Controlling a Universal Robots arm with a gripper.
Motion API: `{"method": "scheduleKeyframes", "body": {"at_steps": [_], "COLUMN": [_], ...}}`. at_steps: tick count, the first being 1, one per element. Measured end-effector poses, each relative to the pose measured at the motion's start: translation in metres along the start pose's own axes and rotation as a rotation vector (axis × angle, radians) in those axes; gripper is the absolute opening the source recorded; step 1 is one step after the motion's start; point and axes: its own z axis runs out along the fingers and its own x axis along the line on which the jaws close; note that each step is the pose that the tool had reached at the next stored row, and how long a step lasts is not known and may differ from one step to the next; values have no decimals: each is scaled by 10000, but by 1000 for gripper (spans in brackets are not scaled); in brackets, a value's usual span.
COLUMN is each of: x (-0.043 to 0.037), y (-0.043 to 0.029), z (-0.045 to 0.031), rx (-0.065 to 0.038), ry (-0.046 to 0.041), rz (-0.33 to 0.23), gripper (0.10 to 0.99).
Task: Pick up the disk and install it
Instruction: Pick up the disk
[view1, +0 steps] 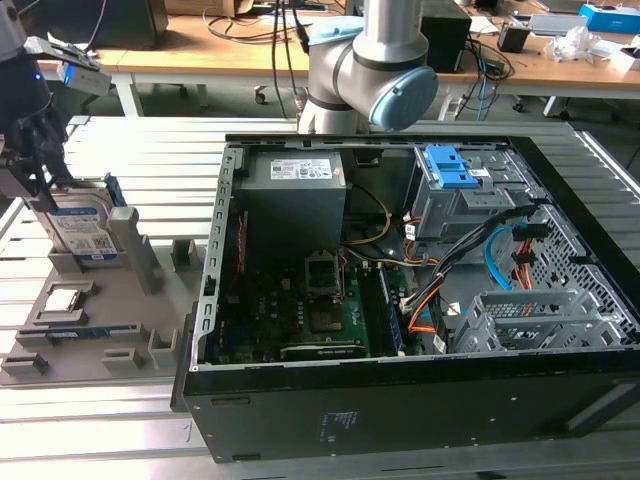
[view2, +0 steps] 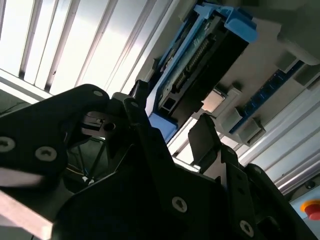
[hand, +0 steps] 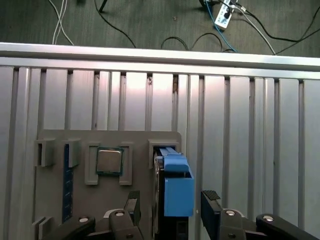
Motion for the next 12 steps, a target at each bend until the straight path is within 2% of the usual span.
{"method": "scheduleKeyframes", "body": {"at_steps": [2, 4, 8, 10, 11, 12], "x": [-2, -20, -20, -21, -20, -20], "y": [-6, -9, -9, -10, -10, -11], "z": [77, 110, 111, 113, 114, 114], "rx": [-4, -5, 14, 266, 356, 359], "ry": [-3, -24, -23, -14, -11, -10], "rz": [-4, -22, -24, -28, -30, -31], "gripper": [600, 600, 600, 600, 600, 600]}}
